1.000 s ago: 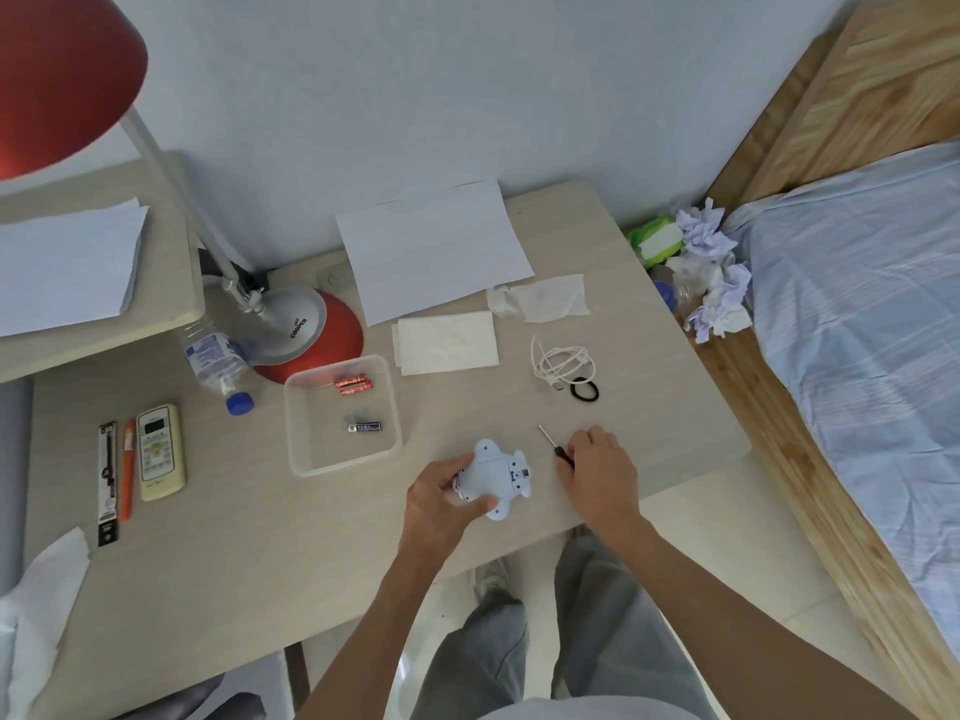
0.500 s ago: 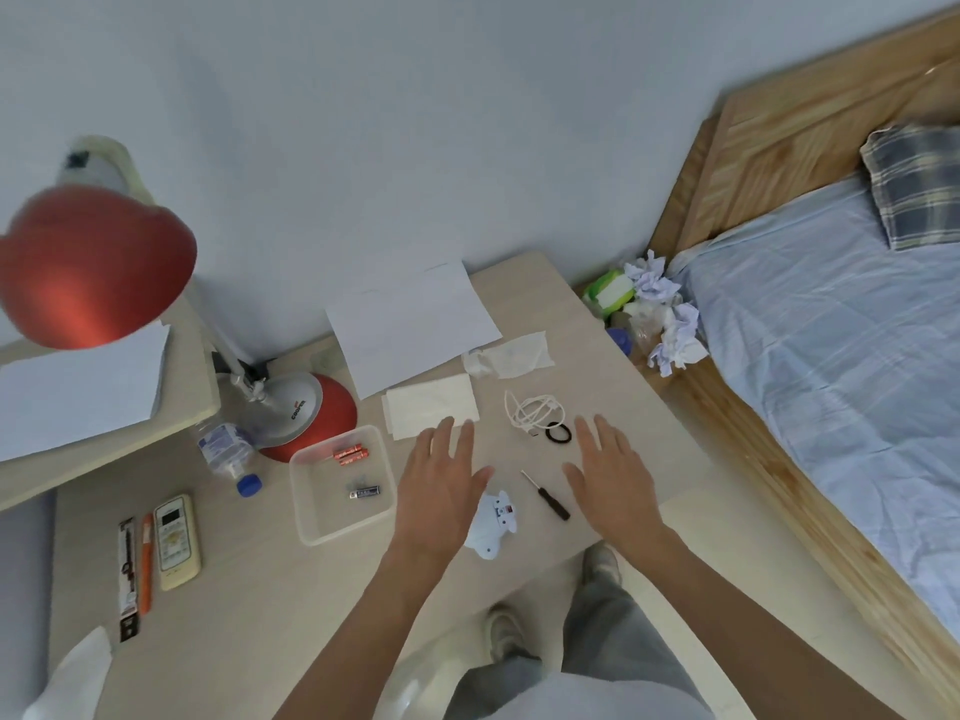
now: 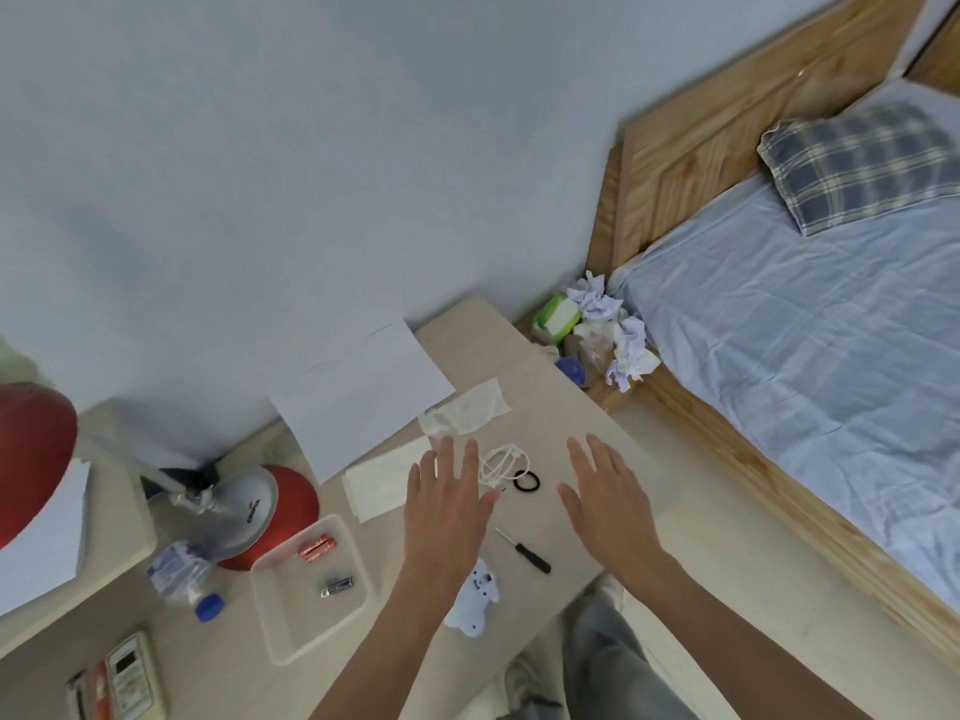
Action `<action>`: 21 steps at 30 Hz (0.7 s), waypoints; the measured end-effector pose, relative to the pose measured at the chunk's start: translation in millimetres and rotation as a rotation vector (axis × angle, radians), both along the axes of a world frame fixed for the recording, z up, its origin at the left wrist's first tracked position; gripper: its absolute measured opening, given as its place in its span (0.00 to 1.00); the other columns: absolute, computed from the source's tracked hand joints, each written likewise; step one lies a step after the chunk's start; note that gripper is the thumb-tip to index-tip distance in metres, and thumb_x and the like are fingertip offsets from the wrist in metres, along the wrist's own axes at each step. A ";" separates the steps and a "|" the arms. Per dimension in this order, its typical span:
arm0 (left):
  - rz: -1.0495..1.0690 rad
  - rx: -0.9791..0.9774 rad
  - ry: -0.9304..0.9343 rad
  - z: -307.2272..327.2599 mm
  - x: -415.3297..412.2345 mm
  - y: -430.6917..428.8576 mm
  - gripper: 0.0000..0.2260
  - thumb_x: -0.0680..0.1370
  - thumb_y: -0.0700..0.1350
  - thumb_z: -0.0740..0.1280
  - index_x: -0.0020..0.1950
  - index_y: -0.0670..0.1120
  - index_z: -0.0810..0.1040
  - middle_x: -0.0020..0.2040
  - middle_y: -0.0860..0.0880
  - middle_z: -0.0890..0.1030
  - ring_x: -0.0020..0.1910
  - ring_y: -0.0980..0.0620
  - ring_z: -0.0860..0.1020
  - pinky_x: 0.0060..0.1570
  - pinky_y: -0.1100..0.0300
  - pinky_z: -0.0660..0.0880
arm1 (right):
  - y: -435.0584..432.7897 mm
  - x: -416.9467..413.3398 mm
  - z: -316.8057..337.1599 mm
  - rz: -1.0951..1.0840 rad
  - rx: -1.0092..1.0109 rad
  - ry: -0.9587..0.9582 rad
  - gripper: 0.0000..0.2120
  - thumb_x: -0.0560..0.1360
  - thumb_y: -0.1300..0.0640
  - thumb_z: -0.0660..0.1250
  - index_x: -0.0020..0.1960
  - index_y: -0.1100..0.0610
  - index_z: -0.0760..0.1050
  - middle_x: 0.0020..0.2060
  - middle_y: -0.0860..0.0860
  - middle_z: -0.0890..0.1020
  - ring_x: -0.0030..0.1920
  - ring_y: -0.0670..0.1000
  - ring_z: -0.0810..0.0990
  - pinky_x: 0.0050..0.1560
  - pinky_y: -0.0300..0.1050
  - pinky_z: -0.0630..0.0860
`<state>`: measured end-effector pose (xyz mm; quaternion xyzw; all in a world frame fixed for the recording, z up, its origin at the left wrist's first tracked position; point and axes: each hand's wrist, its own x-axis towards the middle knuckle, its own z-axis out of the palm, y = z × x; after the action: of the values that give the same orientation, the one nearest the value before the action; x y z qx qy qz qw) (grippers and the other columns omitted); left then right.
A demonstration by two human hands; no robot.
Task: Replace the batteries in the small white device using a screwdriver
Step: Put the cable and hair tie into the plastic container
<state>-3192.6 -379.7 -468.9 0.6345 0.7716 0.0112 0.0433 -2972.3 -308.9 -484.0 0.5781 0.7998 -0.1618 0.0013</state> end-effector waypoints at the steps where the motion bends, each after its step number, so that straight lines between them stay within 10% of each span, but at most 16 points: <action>1: 0.003 -0.014 -0.006 -4.7 -0.3 3.5 0.32 0.86 0.64 0.61 0.85 0.49 0.61 0.84 0.39 0.65 0.77 0.37 0.71 0.77 0.42 0.69 | 2.7 -1.3 -2.2 -0.006 -0.009 0.005 0.31 0.88 0.45 0.59 0.88 0.53 0.57 0.86 0.57 0.62 0.84 0.60 0.64 0.81 0.56 0.68; 8: 0.039 -0.110 -0.186 -43.2 -1.4 21.5 0.28 0.85 0.58 0.67 0.82 0.50 0.67 0.79 0.44 0.71 0.72 0.40 0.74 0.70 0.48 0.76 | 18.7 -15.0 -31.6 -0.044 -0.108 0.075 0.24 0.86 0.45 0.65 0.79 0.52 0.70 0.68 0.53 0.74 0.66 0.54 0.77 0.62 0.48 0.80; 21: 0.112 -0.173 -0.537 -113.7 -12.2 53.3 0.26 0.80 0.56 0.74 0.76 0.59 0.70 0.76 0.53 0.65 0.68 0.48 0.76 0.52 0.50 0.84 | 47.1 -44.2 -96.1 -0.104 -0.362 0.138 0.13 0.84 0.44 0.67 0.64 0.49 0.75 0.59 0.50 0.73 0.63 0.54 0.75 0.55 0.49 0.80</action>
<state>-3204.9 -326.4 -582.6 0.5590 0.7646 0.1153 0.2995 -3016.4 -261.8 -580.1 0.5962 0.7250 -0.3422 0.0420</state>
